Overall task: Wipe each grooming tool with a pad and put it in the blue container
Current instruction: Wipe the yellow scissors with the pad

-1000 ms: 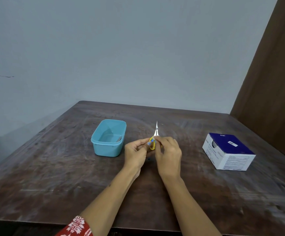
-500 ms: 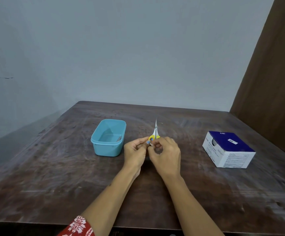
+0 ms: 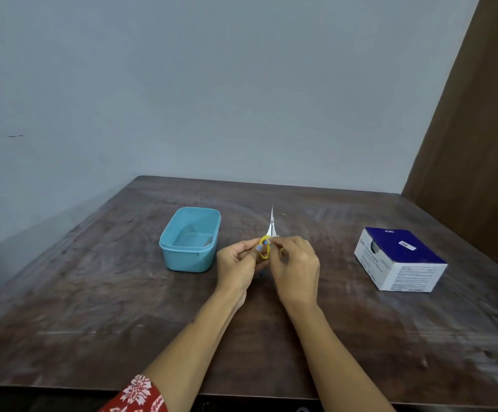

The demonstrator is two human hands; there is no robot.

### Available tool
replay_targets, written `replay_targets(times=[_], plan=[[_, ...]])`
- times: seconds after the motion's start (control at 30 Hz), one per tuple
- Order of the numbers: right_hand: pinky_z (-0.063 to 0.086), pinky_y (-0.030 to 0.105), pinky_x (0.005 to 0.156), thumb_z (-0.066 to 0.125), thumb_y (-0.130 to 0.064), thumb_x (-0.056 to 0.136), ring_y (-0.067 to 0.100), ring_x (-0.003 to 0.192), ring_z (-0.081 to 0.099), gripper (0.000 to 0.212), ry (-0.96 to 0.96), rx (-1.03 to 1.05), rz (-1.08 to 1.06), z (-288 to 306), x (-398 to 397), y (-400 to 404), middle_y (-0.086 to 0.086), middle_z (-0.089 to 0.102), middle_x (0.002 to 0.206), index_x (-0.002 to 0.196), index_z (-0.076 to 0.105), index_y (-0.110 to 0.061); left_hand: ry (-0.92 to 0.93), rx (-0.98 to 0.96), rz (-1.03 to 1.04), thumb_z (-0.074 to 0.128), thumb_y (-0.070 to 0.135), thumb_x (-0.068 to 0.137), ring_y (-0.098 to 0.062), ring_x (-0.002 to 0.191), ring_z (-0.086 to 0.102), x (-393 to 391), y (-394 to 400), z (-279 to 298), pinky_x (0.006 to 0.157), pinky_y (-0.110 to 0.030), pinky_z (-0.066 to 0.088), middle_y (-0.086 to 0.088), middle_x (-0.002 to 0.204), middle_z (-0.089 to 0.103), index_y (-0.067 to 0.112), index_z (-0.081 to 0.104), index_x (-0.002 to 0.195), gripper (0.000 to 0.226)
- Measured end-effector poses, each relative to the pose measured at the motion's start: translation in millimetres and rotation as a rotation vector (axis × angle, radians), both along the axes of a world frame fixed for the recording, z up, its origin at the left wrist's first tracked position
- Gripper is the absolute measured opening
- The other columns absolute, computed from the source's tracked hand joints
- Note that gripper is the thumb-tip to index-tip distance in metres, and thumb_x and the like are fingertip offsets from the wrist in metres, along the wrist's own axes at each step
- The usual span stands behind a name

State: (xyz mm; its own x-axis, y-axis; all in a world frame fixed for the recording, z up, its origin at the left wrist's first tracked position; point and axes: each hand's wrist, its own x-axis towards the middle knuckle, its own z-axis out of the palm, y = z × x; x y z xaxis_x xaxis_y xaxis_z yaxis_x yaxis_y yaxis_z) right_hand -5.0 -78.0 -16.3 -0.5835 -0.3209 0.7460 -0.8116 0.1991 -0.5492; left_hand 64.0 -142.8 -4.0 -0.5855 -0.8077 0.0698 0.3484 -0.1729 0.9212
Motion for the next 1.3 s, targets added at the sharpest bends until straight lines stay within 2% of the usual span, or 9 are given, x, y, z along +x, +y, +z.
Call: replay_targets(times=[0.1, 0.27, 0.43, 0.6, 0.8, 0.97, 1.13, 1.3], plan=[[0.048, 0.031, 0.065, 0.064, -0.020, 0.068, 0.017, 0.063, 0.056, 0.008, 0.004, 0.038, -0.002, 1.5, 5.6, 0.4, -0.004, 0.062, 0.066, 0.072, 0.070, -0.016, -0.003, 0.006, 0.014, 0.056, -0.004, 0.087, -0.008, 0.061, 0.068, -0.2, -0.7, -0.7, 0.051, -0.020, 0.054, 0.002, 0.065, 0.072, 0.005, 0.069, 0.092, 0.017], [0.050, 0.034, 0.066, 0.065, -0.015, 0.078, 0.020, 0.070, 0.057, 0.010, 0.000, 0.002, -0.028, 0.6, 0.1, -1.2, 0.000, 0.065, 0.076, 0.084, 0.073, -0.015, 0.006, -0.005, -0.013, 0.056, -0.005, 0.086, -0.011, 0.067, 0.070, -0.3, 0.8, -1.0, 0.058, -0.021, 0.056, -0.002, 0.071, 0.073, 0.003, 0.069, 0.091, 0.017], [0.049, 0.034, 0.067, 0.070, -0.016, 0.069, 0.015, 0.062, 0.056, 0.003, -0.020, 0.033, -0.004, 0.5, 5.1, 1.1, -0.004, 0.062, 0.066, 0.071, 0.068, -0.016, -0.011, -0.012, 0.021, 0.056, -0.004, 0.087, -0.008, 0.062, 0.069, -0.3, -1.4, -2.0, 0.054, -0.020, 0.055, 0.003, 0.066, 0.073, 0.003, 0.069, 0.094, 0.016], [0.051, 0.035, 0.067, 0.069, -0.007, 0.076, 0.022, 0.069, 0.059, 0.013, 0.011, 0.017, -0.043, 0.5, -0.8, -2.1, 0.001, 0.067, 0.077, 0.086, 0.073, -0.013, -0.018, -0.029, -0.005, 0.057, -0.003, 0.086, -0.016, 0.076, 0.070, -0.5, -1.0, -2.2, 0.064, -0.025, 0.058, -0.008, 0.084, 0.073, -0.001, 0.069, 0.098, 0.017], [0.044, 0.029, 0.064, 0.069, -0.019, 0.067, 0.016, 0.056, 0.056, 0.005, 0.006, 0.040, -0.061, 1.3, 5.2, 0.6, -0.004, 0.062, 0.062, 0.071, 0.071, -0.017, -0.016, -0.036, 0.025, 0.057, -0.004, 0.086, -0.011, 0.068, 0.070, -0.6, -2.5, -3.8, 0.057, -0.023, 0.056, 0.000, 0.070, 0.074, 0.002, 0.070, 0.094, 0.017], [0.045, 0.031, 0.064, 0.075, -0.009, 0.072, 0.019, 0.061, 0.059, 0.012, 0.035, 0.051, -0.104, 2.1, 0.5, -2.7, -0.001, 0.066, 0.072, 0.083, 0.074, -0.015, -0.012, -0.029, 0.014, 0.058, -0.004, 0.086, -0.013, 0.074, 0.070, -0.9, -1.0, -1.9, 0.064, -0.024, 0.058, -0.005, 0.079, 0.074, 0.002, 0.070, 0.094, 0.017], [0.040, 0.028, 0.064, 0.070, -0.025, 0.067, 0.014, 0.055, 0.057, 0.004, -0.012, 0.074, -0.084, 0.8, 5.5, 0.0, -0.006, 0.062, 0.062, 0.069, 0.069, -0.021, -0.004, -0.035, 0.047, 0.057, -0.004, 0.087, -0.008, 0.067, 0.069, -0.2, -2.0, -2.8, 0.059, -0.021, 0.056, 0.003, 0.068, 0.073, 0.005, 0.069, 0.093, 0.017], [0.043, 0.028, 0.063, 0.077, -0.010, 0.071, 0.016, 0.059, 0.059, 0.014, 0.061, 0.062, -0.112, 2.4, 2.3, -1.1, -0.003, 0.067, 0.071, 0.083, 0.074, -0.017, 0.005, -0.047, 0.026, 0.057, -0.004, 0.086, -0.012, 0.072, 0.071, 0.3, 0.2, -0.8, 0.061, -0.022, 0.057, 0.000, 0.073, 0.074, 0.004, 0.070, 0.095, 0.018]])
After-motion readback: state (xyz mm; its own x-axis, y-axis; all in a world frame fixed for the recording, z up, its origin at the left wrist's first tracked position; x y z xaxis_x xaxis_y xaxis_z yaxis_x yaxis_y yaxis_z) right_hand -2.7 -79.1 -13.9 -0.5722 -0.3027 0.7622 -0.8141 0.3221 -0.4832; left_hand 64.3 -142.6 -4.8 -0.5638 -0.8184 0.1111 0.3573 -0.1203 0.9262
